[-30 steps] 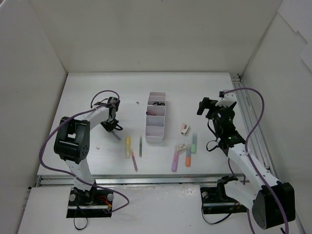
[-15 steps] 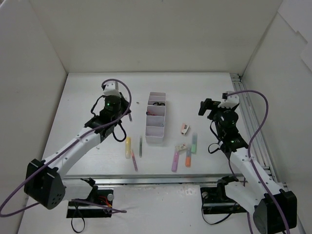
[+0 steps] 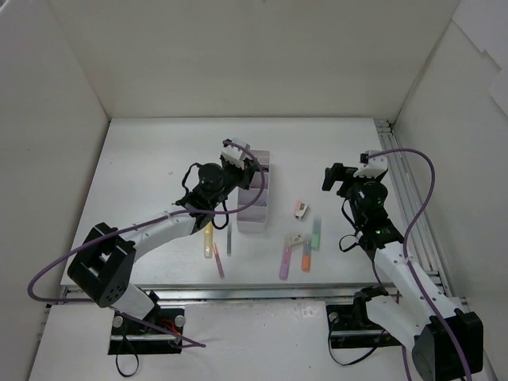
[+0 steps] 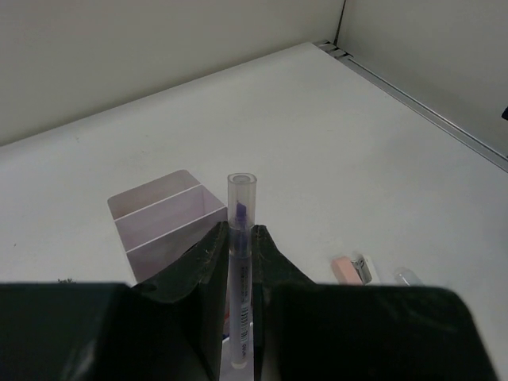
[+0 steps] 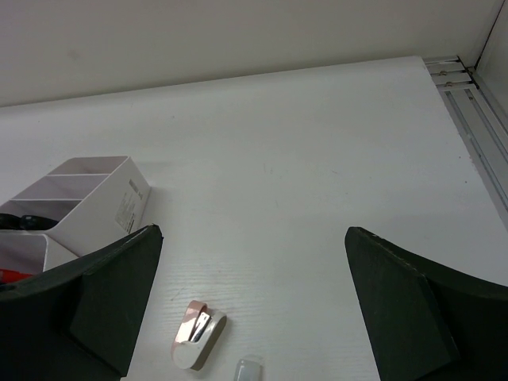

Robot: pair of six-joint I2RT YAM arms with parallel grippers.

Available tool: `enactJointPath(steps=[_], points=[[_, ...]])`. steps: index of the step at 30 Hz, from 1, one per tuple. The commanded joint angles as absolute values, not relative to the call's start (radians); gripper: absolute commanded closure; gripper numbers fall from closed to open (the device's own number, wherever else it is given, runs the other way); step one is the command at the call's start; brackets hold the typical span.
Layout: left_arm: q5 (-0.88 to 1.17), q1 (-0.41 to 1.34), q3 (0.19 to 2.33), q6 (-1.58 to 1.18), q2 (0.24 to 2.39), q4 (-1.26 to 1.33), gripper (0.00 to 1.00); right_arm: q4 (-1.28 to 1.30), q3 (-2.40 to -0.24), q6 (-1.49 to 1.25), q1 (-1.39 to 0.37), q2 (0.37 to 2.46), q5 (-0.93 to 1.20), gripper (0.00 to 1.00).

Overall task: Sort the stationery into containers
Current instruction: Pick up the pen from the center of the board, then place the pen in the storage box.

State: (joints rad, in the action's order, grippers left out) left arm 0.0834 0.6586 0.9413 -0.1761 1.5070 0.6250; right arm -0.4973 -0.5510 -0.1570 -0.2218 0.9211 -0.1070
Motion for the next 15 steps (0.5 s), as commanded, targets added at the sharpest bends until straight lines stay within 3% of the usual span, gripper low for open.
enactJointPath(steps=[1, 12, 15], points=[[0.184, 0.672, 0.942, -0.112, 1.509, 0.877, 1.0, -0.586, -0.557, -0.147, -0.215, 0.902, -0.121, 0.02], [0.213, 0.681, 0.871, -0.12, 1.595, 0.969, 1.0, -0.589, -0.555, -0.143, -0.215, 0.905, -0.121, 0.02], [0.181, 0.69, 0.847, -0.107, 1.56, 0.956, 0.87, -0.592, -0.554, -0.14, -0.216, 0.904, -0.117, 0.02]])
